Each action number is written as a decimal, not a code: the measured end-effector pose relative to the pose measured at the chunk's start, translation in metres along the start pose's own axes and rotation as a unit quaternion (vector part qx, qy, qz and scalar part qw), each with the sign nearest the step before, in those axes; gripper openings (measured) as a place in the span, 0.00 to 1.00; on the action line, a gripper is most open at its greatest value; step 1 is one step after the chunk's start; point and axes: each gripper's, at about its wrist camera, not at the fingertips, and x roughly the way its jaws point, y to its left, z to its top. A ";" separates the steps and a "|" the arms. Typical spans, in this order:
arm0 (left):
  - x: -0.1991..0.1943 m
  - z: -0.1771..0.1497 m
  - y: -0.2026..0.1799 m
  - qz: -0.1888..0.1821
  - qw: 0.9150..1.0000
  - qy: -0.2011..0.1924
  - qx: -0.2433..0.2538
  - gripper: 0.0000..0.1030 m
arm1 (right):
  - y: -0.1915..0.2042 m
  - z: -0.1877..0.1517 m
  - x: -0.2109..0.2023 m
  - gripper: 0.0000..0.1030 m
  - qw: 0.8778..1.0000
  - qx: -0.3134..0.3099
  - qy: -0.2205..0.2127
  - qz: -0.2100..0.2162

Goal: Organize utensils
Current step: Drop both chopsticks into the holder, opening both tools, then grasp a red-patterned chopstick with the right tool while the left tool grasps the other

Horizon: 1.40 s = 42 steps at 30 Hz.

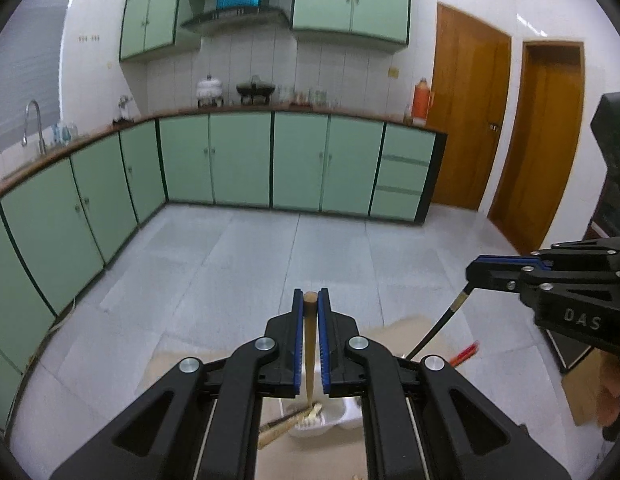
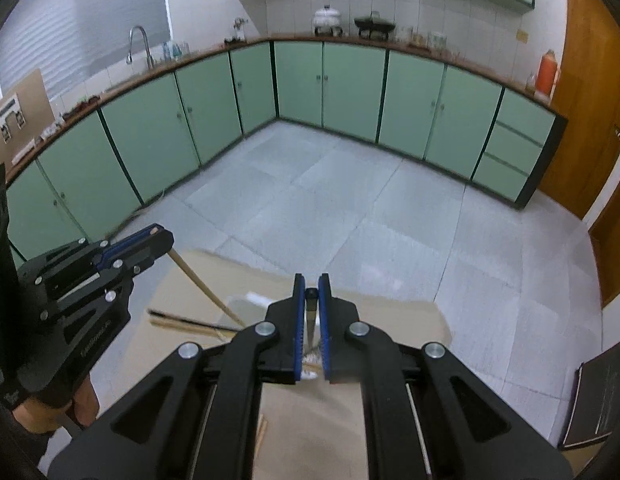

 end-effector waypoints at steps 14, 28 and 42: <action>-0.102 -0.059 0.032 0.031 0.999 -0.035 -0.010 0.64 | -0.008 -0.183 -0.081 0.30 0.993 0.035 -0.109 0.037; -0.172 -0.256 0.026 0.076 0.997 -0.018 -0.030 0.81 | 0.117 -0.440 -0.010 0.29 0.999 -0.014 -0.016 0.038; -0.170 -0.282 0.015 0.064 0.997 0.002 -0.038 0.81 | 0.087 -0.437 0.000 0.11 0.999 0.021 -0.021 0.031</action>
